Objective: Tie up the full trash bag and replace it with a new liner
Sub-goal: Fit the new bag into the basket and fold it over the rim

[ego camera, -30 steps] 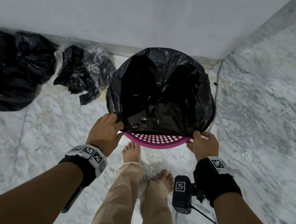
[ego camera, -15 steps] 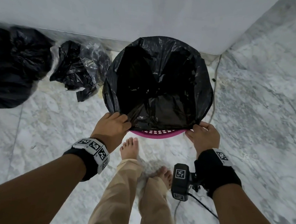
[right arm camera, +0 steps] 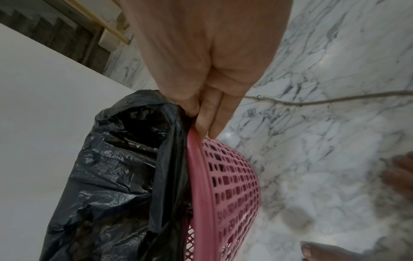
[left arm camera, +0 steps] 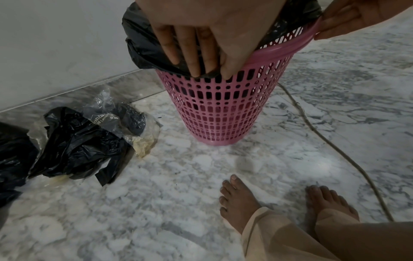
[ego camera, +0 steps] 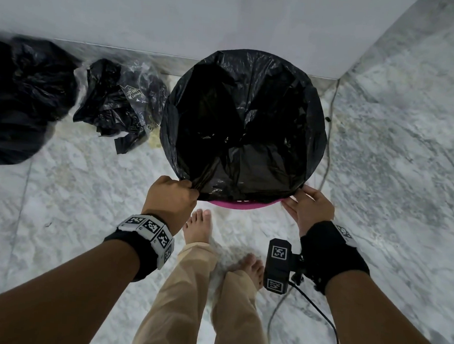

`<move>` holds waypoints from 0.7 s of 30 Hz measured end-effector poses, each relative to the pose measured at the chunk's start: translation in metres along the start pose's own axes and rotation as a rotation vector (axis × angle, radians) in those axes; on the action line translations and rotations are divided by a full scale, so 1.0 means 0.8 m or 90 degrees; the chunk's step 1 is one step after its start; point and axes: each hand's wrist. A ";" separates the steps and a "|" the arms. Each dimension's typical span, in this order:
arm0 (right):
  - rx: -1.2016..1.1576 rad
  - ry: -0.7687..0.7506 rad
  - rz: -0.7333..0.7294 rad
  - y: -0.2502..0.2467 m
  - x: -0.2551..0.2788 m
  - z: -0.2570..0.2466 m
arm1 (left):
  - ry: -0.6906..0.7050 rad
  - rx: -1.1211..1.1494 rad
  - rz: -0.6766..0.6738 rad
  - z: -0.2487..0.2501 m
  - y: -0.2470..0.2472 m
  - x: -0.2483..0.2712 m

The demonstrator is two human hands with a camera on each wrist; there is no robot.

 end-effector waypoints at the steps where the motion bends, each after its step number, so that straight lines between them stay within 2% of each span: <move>1: 0.003 0.004 -0.007 0.000 -0.001 -0.001 | -0.001 0.002 0.002 0.001 0.001 -0.001; 7: 0.010 0.003 -0.027 0.001 0.002 0.001 | -0.025 0.037 0.023 0.007 -0.001 0.004; 14: -0.015 -0.028 -0.027 0.007 0.016 0.010 | 0.063 -0.089 -0.048 0.018 -0.021 0.001; 18: -0.068 -0.038 -0.007 0.010 0.016 0.013 | 0.115 -0.127 -0.042 0.026 -0.033 -0.004; 21: -0.061 -0.048 0.012 0.011 0.019 0.011 | 0.130 -0.140 -0.100 0.038 -0.038 -0.004</move>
Point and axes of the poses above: each hand's wrist, its own x-axis away from the middle knuckle, its own y-axis out of the palm, z = x × y, and after that the axes turned 5 degrees about -z, right-handed
